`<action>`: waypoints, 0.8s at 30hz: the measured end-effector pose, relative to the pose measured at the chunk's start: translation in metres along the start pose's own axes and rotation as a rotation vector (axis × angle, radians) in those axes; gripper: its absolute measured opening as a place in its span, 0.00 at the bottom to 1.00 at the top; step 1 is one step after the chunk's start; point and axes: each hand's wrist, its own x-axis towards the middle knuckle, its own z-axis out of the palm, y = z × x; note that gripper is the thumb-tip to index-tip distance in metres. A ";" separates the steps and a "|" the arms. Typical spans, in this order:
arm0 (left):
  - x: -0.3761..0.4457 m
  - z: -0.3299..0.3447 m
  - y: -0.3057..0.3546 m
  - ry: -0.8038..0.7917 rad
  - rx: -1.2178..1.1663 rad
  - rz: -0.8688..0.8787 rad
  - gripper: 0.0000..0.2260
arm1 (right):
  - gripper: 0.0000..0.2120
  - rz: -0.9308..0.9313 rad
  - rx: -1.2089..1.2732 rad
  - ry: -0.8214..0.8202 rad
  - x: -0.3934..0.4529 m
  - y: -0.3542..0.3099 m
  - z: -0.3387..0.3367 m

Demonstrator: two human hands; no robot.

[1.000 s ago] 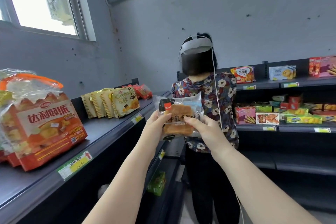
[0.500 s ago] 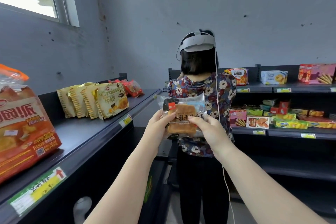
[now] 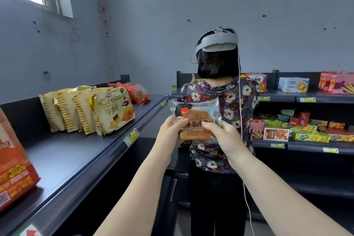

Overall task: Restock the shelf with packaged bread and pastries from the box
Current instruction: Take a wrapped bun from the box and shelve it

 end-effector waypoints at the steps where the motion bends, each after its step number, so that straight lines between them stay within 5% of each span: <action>1: 0.005 -0.002 -0.002 -0.002 -0.002 -0.003 0.08 | 0.33 0.002 0.000 0.006 0.005 0.002 0.002; 17: 0.075 -0.023 -0.018 0.011 0.004 -0.027 0.14 | 0.27 -0.006 0.002 0.031 0.068 0.020 0.029; 24: 0.095 -0.025 -0.019 0.078 0.005 -0.040 0.12 | 0.09 -0.004 0.033 -0.022 0.095 0.025 0.036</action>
